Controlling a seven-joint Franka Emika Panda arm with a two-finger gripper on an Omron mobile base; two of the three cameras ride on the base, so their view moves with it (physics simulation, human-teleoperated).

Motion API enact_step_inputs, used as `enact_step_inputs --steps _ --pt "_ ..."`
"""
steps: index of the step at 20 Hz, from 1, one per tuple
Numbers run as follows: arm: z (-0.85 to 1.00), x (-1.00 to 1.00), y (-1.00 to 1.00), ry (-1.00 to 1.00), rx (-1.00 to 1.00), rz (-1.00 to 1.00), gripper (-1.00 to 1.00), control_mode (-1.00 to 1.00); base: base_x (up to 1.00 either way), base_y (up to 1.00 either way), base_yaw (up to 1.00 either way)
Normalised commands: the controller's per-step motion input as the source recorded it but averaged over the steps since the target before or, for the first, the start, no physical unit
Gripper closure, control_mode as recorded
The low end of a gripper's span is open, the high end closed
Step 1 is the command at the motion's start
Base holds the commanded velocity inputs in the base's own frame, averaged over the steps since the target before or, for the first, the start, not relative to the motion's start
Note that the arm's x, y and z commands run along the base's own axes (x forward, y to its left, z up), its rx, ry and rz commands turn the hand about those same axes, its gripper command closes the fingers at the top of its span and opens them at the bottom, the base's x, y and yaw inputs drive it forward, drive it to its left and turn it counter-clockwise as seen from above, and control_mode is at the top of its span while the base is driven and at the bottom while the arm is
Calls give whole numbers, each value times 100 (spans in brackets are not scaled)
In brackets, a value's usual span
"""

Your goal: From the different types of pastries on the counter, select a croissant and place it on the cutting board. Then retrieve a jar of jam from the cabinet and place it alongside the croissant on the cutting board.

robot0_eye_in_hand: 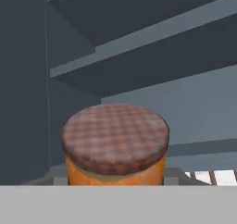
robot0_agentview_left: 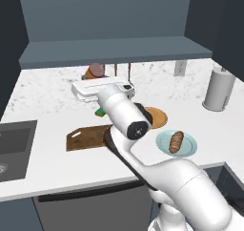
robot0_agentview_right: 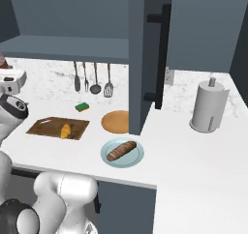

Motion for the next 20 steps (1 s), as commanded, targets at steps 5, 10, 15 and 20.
enact_step_inputs --steps 5,10,15,20 --pt "-91 -92 -13 18 -1 -33 100 -100 0 0 0" --pt "-94 -26 -23 44 3 -46 100 -100 0 0 0" --pt "-79 14 -17 62 12 -37 100 -100 0 0 0" --pt "-33 83 0 38 25 -24 100 -100 0 0 0"
